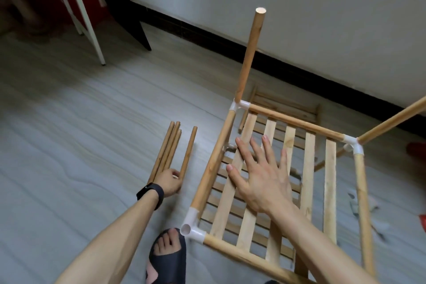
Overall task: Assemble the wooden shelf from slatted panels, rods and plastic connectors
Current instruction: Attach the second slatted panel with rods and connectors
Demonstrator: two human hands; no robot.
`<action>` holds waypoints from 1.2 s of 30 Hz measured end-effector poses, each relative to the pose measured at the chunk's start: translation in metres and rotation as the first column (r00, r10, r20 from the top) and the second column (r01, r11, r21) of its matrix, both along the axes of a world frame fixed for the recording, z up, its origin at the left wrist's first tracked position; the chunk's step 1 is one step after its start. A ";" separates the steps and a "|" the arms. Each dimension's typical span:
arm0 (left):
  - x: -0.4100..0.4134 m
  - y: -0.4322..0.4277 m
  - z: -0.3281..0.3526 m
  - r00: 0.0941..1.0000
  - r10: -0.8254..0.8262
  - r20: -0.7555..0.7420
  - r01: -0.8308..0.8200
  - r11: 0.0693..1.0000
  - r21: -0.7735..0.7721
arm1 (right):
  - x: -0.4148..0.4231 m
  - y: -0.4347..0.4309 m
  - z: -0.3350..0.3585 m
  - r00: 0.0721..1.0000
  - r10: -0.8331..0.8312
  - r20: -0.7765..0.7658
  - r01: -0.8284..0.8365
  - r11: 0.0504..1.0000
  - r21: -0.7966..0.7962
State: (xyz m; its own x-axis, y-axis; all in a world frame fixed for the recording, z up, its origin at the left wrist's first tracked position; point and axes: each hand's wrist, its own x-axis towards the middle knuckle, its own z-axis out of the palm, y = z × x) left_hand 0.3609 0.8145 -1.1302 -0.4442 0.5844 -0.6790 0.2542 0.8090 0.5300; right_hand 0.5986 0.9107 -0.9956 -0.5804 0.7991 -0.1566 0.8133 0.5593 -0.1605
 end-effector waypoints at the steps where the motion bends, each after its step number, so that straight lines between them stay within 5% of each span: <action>1: -0.003 -0.002 0.017 0.999 0.029 0.036 -0.031 0.998 0.053 | 0.000 0.000 0.001 1.000 -0.002 0.002 0.002 1.000 -0.010; 4: -0.012 -0.009 0.071 0.999 0.036 0.016 -0.038 0.978 0.204 | 0.001 -0.002 0.005 1.000 0.002 0.010 -0.001 1.000 -0.030; 9: -0.010 -0.022 0.168 0.968 -0.154 -0.199 0.217 0.911 0.350 | 0.003 -0.001 0.015 0.998 -0.006 0.059 0.011 0.996 -0.088; 12: 0.008 -0.026 0.226 0.888 -0.285 -0.360 0.410 0.845 0.342 | -0.002 -0.001 0.050 0.958 -0.169 -0.234 0.077 0.931 -0.358; 14: 0.025 -0.023 0.257 0.810 -0.352 -0.469 0.521 0.800 0.299 | -0.002 -0.007 0.085 0.678 -0.477 -0.559 0.055 0.791 -0.609; 16: 0.047 -0.017 0.277 0.698 -0.427 -0.574 0.641 0.730 0.237 | 0.005 -0.015 0.123 0.275 -0.690 -0.669 -0.087 0.676 -0.732; 19: 0.090 -0.006 0.293 0.523 -0.529 -0.668 0.786 0.602 0.139 | 0.037 -0.014 0.166 -0.251 -0.829 -0.500 -0.273 0.556 -0.785; 22: 0.146 0.003 0.291 0.404 -0.595 -0.695 0.884 0.450 0.128 | 0.083 -0.018 0.199 -0.525 -0.753 -0.396 -0.272 0.590 -0.760; 27: 0.232 0.009 0.247 0.154 -0.693 -0.704 0.970 0.241 -0.024 | 0.167 -0.046 0.205 -0.562 -0.554 -0.614 0.074 0.706 -0.704; 31: 0.280 0.004 0.195 0.278 -0.757 -0.591 0.938 0.345 -0.001 | 0.209 -0.085 0.192 -0.495 -0.481 -0.724 0.189 0.753 -0.630; 36: 0.292 -0.002 0.156 0.312 -0.740 -0.595 0.922 0.387 0.001 | 0.224 -0.115 0.177 -0.484 -0.444 -0.754 0.188 0.789 -0.585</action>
